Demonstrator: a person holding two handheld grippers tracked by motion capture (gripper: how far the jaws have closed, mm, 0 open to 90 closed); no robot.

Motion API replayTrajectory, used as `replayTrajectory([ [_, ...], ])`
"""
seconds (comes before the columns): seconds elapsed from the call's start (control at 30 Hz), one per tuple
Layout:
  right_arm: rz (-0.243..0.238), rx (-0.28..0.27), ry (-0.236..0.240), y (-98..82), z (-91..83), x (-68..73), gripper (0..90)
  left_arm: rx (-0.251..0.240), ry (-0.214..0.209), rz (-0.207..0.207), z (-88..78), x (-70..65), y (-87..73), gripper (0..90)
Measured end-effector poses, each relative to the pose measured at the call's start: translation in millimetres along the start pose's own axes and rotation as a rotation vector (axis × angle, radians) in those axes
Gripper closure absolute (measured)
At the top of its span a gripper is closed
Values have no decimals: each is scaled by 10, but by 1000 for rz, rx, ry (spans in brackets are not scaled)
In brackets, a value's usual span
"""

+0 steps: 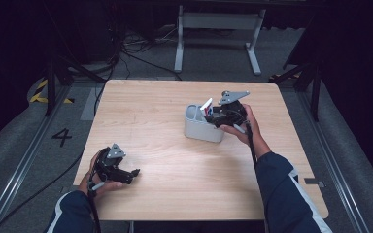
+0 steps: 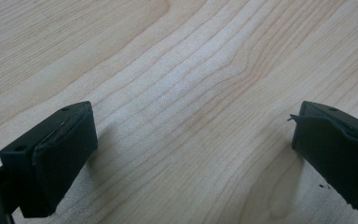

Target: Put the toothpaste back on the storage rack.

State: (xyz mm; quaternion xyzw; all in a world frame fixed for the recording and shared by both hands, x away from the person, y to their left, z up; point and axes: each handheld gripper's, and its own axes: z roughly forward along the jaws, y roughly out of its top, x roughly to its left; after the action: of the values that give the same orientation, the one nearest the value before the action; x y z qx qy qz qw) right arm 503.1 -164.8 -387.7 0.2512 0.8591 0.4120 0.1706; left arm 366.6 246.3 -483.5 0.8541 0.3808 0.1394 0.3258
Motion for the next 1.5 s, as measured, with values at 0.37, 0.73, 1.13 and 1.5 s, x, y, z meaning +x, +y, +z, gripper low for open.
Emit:
replayTrajectory([
  [0.37,20,-17,1,-5,-45,-32,468,0,0,0,0,0,0,4],
  [0.73,4,-11,-11,23,-206,1,458,0,1,0,-2,-3,-2,5],
  [1.13,-24,3,-20,14,-447,53,443,0,0,-1,-2,-4,-2,5],
  [1.5,-59,16,-29,-83,-647,143,436,0,1,0,-2,-4,-2,5],
])
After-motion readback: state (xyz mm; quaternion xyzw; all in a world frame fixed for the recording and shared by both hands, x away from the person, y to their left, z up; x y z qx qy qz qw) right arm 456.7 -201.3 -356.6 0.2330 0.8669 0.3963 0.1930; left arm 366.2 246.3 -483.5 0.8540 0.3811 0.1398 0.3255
